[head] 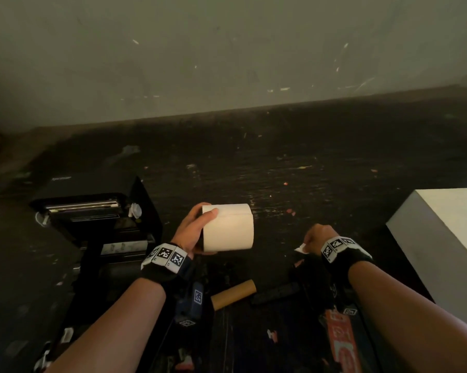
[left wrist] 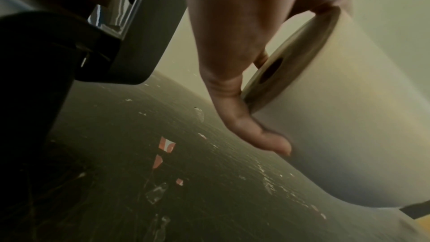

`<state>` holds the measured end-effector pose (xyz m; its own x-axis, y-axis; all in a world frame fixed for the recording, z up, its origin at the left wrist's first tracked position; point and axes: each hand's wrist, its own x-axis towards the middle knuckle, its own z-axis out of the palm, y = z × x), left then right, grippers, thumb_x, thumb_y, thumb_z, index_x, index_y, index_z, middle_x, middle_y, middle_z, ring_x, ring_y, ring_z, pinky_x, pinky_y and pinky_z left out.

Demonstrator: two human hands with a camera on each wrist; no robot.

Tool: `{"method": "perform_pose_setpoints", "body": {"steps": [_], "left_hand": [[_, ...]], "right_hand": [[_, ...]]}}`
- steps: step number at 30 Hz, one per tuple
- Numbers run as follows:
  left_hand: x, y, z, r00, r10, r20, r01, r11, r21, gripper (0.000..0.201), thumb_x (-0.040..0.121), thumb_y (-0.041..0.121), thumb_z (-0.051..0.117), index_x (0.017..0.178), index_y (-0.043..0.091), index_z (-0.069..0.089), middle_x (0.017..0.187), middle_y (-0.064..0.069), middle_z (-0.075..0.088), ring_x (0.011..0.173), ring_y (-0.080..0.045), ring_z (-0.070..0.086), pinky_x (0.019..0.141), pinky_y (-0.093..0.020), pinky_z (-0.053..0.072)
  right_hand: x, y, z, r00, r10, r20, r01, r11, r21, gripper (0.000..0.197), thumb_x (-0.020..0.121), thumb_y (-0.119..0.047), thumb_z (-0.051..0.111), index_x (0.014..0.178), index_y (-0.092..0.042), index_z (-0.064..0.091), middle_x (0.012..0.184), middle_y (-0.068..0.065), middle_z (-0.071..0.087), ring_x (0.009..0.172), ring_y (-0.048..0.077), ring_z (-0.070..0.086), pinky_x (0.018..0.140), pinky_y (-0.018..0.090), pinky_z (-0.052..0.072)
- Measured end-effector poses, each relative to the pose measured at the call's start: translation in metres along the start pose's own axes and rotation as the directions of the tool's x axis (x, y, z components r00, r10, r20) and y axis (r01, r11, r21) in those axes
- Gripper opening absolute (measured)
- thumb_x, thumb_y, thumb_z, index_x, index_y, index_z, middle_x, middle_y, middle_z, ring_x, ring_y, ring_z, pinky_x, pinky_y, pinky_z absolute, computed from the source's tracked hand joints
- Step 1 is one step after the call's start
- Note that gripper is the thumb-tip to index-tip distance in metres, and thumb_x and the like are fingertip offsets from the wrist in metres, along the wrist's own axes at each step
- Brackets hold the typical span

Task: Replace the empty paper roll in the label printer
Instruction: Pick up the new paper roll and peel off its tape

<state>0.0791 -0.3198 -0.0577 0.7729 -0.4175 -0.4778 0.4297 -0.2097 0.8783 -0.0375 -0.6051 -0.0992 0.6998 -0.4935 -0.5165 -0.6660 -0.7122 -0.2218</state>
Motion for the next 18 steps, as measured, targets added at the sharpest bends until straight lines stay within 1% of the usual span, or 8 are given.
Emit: {"method": "perform_pose_setpoints", "body": {"steps": [2, 4, 8, 11, 14, 16, 18], "left_hand": [[0.001, 0.0, 0.002, 1.0, -0.005, 0.003, 0.005, 1.0, 0.001, 0.025, 0.083, 0.045, 0.063, 0.106, 0.039, 0.057, 0.123, -0.007, 0.052, 0.108, -0.036, 0.054, 0.078, -0.055, 0.054], [0.002, 0.0, 0.004, 1.0, -0.003, 0.006, 0.003, 1.0, -0.002, 0.026, 0.084, 0.044, 0.062, 0.109, 0.038, 0.056, 0.123, -0.007, 0.053, 0.107, -0.035, 0.055, 0.077, -0.054, 0.054], [0.004, 0.0, 0.006, 1.0, -0.004, 0.013, 0.004, 1.0, 0.009, 0.027, 0.085, 0.043, 0.061, 0.111, 0.038, 0.055, 0.123, -0.006, 0.053, 0.108, -0.035, 0.055, 0.077, -0.053, 0.054], [0.005, 0.0, 0.009, 1.0, -0.004, 0.02, 0.003, 1.0, 0.014, 0.026, 0.085, 0.042, 0.061, 0.11, 0.037, 0.055, 0.123, -0.007, 0.053, 0.108, -0.035, 0.055, 0.078, -0.054, 0.054], [0.005, 0.002, 0.011, 1.0, 0.004, 0.028, -0.005, 1.0, 0.026, 0.026, 0.084, 0.042, 0.062, 0.109, 0.037, 0.056, 0.124, -0.007, 0.053, 0.109, -0.035, 0.055, 0.078, -0.055, 0.054], [0.004, 0.003, 0.011, 0.999, 0.009, 0.044, -0.011, 0.999, 0.033, 0.026, 0.084, 0.042, 0.062, 0.109, 0.038, 0.056, 0.125, -0.007, 0.052, 0.11, -0.036, 0.054, 0.08, -0.058, 0.054], [0.001, 0.006, 0.011, 0.998, 0.019, 0.061, -0.021, 0.999, 0.042, 0.025, 0.085, 0.04, 0.062, 0.109, 0.037, 0.056, 0.124, -0.007, 0.052, 0.109, -0.035, 0.054, 0.078, -0.056, 0.054]], "right_hand": [[0.007, -0.001, 0.005, 1.0, 0.021, 0.017, -0.021, 1.0, -0.016, 0.031, 0.082, -0.024, 0.069, 0.11, -0.011, 0.067, 0.117, 0.009, 0.065, 0.107, 0.022, 0.062, 0.094, 0.033, 0.052], [0.011, 0.0, 0.009, 0.999, 0.036, 0.034, -0.036, 0.999, -0.025, 0.03, 0.082, -0.024, 0.069, 0.11, -0.012, 0.068, 0.117, 0.009, 0.066, 0.106, 0.022, 0.062, 0.092, 0.032, 0.052], [0.015, 0.004, 0.012, 0.996, 0.07, 0.05, -0.071, 0.997, 0.008, 0.031, 0.081, -0.023, 0.069, 0.109, -0.01, 0.067, 0.115, 0.01, 0.065, 0.105, 0.024, 0.062, 0.09, 0.031, 0.052], [0.015, 0.009, 0.013, 0.994, 0.1, 0.053, -0.101, 0.995, 0.017, 0.037, 0.079, -0.03, 0.071, 0.111, -0.011, 0.066, 0.118, 0.011, 0.064, 0.107, 0.025, 0.061, 0.088, 0.031, 0.052], [0.01, 0.011, 0.014, 0.99, 0.13, 0.049, -0.131, 0.991, 0.032, 0.041, 0.081, -0.035, 0.069, 0.114, -0.011, 0.062, 0.118, 0.01, 0.061, 0.106, 0.024, 0.059, 0.083, 0.03, 0.051], [0.005, 0.011, 0.015, 0.992, 0.118, 0.04, -0.12, 0.992, 0.04, 0.037, 0.083, -0.037, 0.067, 0.109, -0.012, 0.06, 0.115, 0.009, 0.06, 0.101, 0.023, 0.059, 0.078, 0.03, 0.05], [-0.002, 0.009, 0.009, 0.999, 0.04, -0.034, -0.037, 0.995, 0.093, 0.027, 0.082, -0.04, 0.067, 0.098, -0.018, 0.06, 0.11, 0.006, 0.062, 0.092, 0.018, 0.058, 0.074, 0.028, 0.049]]}}
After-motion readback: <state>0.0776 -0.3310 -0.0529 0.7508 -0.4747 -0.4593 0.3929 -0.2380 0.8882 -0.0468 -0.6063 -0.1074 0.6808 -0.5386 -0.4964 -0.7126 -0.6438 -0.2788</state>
